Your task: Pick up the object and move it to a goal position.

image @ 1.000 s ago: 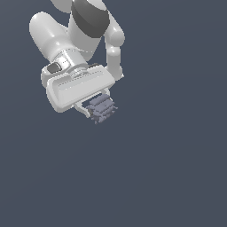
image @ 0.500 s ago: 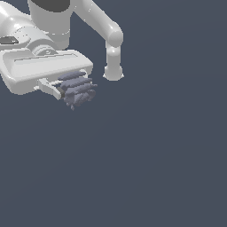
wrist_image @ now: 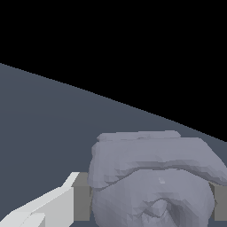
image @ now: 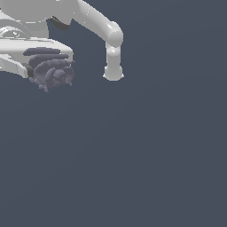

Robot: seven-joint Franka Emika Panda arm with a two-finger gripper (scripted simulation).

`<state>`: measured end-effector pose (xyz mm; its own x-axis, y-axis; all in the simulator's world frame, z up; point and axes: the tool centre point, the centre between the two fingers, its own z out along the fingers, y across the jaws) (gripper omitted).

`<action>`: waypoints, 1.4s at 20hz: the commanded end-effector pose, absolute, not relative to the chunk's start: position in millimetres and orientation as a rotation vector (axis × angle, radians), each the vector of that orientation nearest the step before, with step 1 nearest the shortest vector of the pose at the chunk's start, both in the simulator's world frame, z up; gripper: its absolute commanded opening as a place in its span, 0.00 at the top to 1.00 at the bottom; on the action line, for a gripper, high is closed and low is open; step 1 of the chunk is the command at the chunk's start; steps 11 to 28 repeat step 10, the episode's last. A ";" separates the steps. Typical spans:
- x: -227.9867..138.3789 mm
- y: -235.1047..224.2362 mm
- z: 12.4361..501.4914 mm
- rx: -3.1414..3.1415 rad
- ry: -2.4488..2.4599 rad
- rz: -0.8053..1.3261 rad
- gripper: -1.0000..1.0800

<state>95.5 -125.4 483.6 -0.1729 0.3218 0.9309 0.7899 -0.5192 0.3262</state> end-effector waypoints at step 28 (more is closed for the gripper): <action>96.8 -135.5 499.9 -1.648 -1.285 -1.774 1.00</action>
